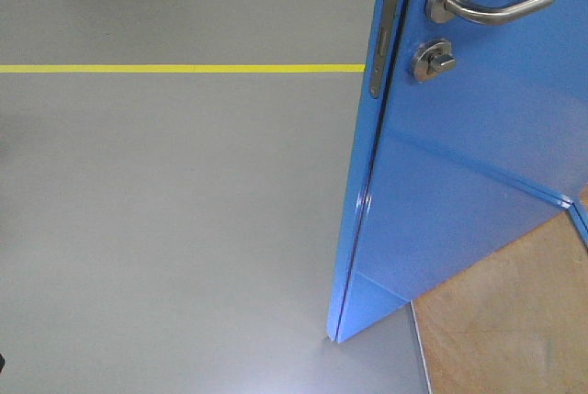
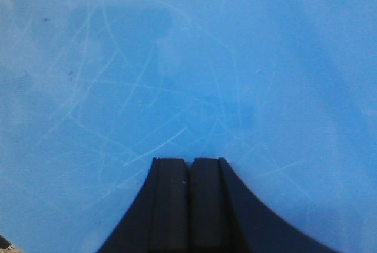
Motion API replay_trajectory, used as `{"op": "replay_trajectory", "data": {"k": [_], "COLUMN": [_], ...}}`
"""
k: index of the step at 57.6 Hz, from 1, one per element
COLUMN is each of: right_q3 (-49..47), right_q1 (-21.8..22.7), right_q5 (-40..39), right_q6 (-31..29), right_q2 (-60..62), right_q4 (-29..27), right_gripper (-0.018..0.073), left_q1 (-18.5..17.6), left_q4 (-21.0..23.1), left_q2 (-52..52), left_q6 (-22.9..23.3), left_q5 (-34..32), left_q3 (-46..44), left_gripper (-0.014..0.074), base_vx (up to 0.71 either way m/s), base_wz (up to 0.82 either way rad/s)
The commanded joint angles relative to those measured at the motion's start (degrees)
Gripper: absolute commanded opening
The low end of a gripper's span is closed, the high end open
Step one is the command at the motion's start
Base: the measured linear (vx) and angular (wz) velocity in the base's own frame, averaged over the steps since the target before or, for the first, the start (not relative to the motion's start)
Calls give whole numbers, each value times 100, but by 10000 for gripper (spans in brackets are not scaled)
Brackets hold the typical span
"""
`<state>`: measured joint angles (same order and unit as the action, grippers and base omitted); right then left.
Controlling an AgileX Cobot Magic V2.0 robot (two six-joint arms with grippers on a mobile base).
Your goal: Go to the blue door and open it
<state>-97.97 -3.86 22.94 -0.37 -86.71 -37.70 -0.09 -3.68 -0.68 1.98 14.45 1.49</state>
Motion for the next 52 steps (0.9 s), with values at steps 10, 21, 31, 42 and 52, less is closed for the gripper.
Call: {"op": "replay_trajectory", "data": {"k": [10, 21, 31, 42, 52], "right_q3": [-164, -164, -164, -164, -164], "right_q1": [-3, -3, -3, -3, -3], "right_q5": [-445, -445, -445, -445, -445], "right_q6": [-41, -41, -41, -41, -41], "right_q2": [127, 127, 127, 127, 127], "right_q4": [-116, -116, -116, -116, -116], "right_gripper": [12, 12, 12, 12, 12], "left_q1": [-36, -36, -36, -36, -36], "left_q4": [42, 42, 42, 42, 42], "left_q2": [-66, -66, -66, -66, -66], "left_q6": [20, 20, 20, 20, 20], "left_q5": [-476, -476, -476, -476, -476], "left_q3": [-152, -152, -152, -152, -152], "left_gripper": [73, 73, 73, 73, 73], "base_vx": [11, 14, 16, 19, 21], "base_wz": [3, 5, 5, 5, 5]}}
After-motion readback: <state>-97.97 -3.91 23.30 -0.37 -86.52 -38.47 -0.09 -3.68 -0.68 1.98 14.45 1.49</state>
